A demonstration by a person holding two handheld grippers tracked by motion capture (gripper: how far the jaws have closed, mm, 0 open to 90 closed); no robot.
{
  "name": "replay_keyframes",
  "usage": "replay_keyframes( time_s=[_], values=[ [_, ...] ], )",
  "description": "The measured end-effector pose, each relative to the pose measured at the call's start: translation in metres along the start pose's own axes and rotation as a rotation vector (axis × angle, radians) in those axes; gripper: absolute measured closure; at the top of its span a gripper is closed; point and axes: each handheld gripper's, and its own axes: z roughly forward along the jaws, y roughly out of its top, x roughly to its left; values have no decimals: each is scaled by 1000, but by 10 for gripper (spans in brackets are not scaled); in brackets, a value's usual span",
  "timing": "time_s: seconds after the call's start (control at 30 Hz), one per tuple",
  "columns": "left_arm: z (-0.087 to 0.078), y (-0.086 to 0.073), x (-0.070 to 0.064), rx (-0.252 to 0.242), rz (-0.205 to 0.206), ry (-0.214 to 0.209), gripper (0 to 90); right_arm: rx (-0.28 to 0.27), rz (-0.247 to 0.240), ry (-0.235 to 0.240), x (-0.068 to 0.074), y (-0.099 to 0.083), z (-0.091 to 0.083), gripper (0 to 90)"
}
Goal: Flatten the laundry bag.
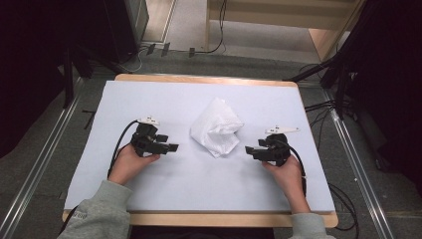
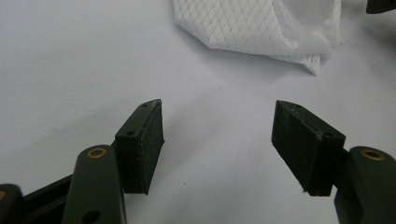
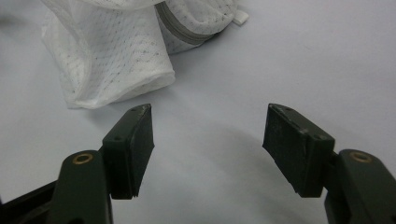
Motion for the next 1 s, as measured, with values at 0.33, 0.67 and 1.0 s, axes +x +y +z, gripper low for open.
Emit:
replay_keyframes(
  time_s=[0.33,0.67,1.0],
  values=[
    [-1,0,-1,8,-1,-4,350,-7,-7,6,1,1,0,364],
    [-2,-1,-2,8,5,-3,350,-18,7,21,2,2,-3,466],
    [-7,-4,-2,0,3,4,350,-29,10,18,1,13,1,546]
  ],
)
